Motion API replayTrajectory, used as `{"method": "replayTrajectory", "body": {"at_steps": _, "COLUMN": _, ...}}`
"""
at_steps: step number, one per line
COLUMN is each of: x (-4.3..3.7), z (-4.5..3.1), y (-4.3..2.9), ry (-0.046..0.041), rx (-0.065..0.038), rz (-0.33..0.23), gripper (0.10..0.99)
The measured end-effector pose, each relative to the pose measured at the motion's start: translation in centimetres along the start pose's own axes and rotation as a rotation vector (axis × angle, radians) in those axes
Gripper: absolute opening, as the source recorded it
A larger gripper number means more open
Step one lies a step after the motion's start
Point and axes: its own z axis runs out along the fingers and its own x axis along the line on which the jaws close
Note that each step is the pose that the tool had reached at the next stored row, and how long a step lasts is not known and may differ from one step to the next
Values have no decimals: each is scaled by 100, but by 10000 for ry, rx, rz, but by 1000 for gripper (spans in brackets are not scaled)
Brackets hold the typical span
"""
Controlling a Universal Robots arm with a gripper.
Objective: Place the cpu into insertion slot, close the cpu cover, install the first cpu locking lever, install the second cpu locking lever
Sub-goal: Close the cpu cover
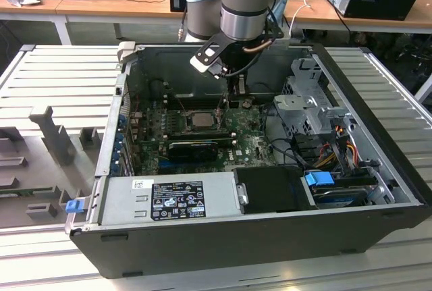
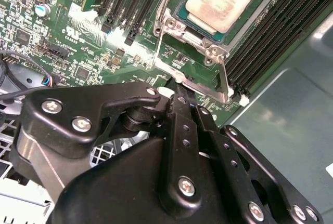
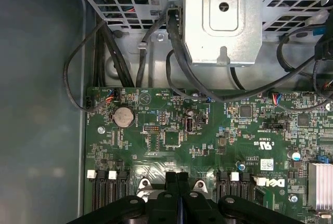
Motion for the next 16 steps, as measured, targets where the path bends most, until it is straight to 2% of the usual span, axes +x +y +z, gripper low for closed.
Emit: {"method": "replayTrajectory", "body": {"at_steps": 16, "x": 1, "z": -3, "y": -69, "ry": 0, "rx": 0, "rz": 0, "gripper": 106}}
